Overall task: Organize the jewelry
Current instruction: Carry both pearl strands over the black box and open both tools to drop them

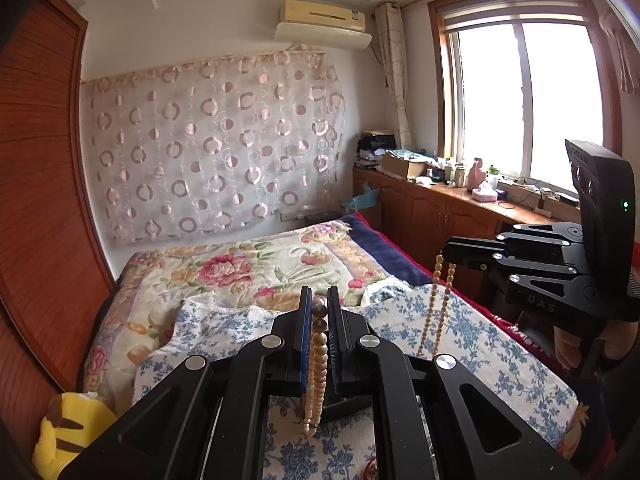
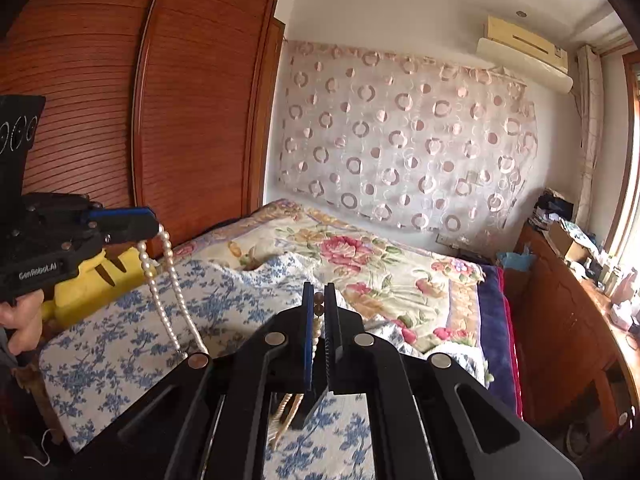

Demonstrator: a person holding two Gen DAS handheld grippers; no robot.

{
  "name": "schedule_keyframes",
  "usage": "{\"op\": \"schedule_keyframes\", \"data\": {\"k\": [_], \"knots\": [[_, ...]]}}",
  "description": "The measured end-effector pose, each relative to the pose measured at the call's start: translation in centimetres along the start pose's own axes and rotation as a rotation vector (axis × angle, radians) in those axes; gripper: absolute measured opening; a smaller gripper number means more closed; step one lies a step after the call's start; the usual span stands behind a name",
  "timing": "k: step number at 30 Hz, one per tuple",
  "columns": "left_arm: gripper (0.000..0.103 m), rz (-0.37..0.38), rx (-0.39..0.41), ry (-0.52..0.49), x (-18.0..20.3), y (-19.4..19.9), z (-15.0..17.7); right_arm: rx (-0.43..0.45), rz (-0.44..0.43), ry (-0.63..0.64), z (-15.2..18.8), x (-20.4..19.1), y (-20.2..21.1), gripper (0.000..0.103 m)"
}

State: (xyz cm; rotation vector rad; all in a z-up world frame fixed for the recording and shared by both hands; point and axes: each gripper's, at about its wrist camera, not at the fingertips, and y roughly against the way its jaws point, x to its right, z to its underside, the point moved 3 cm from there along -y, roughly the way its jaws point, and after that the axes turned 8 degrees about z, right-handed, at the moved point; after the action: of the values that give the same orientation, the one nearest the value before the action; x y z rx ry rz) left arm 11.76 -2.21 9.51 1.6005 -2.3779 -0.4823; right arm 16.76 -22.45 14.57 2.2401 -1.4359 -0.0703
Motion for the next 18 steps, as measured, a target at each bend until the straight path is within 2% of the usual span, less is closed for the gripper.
{"op": "schedule_keyframes", "data": {"k": [11,18], "knots": [[0.007,0.027,0.002,0.02,-0.9,-3.2,-2.1,0.013,-0.015,0.008,-2.7,1.1,-4.8,0.006],[0.007,0.037,0.005,0.019,-1.4,-4.8,-3.2,-0.024,-0.034,-0.003,-2.0,1.6,-8.3,0.006]]}}
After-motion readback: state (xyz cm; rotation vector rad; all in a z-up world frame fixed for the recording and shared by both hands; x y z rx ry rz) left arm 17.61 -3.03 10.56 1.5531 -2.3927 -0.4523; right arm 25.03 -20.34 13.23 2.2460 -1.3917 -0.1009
